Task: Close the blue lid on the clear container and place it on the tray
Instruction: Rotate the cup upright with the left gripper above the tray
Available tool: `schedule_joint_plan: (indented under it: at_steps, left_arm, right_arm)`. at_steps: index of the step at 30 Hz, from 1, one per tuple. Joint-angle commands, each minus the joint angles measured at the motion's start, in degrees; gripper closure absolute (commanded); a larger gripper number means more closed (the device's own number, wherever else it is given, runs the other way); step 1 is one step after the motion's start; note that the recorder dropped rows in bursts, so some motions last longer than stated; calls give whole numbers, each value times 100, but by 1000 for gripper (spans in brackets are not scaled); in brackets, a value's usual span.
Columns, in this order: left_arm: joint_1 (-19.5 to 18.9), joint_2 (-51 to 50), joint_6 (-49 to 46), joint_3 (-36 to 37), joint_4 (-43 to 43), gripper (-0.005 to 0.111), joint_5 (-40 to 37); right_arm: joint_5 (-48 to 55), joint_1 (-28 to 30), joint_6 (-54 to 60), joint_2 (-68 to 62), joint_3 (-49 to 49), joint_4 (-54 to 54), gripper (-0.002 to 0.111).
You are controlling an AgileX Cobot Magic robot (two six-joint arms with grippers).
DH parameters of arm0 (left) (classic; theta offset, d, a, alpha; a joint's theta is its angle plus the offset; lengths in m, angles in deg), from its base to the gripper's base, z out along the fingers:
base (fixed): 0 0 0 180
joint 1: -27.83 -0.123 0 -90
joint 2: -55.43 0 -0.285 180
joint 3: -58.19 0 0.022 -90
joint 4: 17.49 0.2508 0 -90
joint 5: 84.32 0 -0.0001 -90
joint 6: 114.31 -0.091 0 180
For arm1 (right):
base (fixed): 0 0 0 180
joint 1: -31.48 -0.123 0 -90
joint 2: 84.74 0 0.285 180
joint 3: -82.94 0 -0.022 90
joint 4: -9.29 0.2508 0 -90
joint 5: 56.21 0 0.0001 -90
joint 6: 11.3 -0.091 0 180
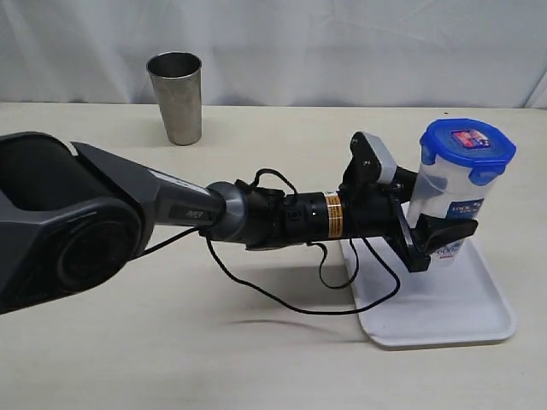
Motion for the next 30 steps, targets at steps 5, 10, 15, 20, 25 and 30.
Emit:
schedule_joint_plan:
  at_steps: [5, 10, 15, 20, 25, 30]
  left_arm:
    - [-18, -516, 8, -918, -484, 107, 163]
    - [-18, -807, -7, -1705, -550, 107, -519]
    - [-18, -1133, 151, -2195, -531, 107, -618]
    - [-18, -1410, 249, -2235, -531, 107, -623]
    - [-18, -1436, 249, -2235, -510, 107, -536]
    - [5, -1436, 548, -2235, -421, 107, 34]
  right_arm:
    - [-17, 22, 12, 25, 8, 9, 104]
    - [-17, 22, 12, 25, 8, 9, 104]
    - [-17, 22, 12, 25, 8, 9, 104]
    - [-17, 22, 12, 25, 8, 9, 104]
    - [-17, 22, 12, 25, 8, 9, 104]
    - [-17, 22, 12, 25, 8, 9, 104]
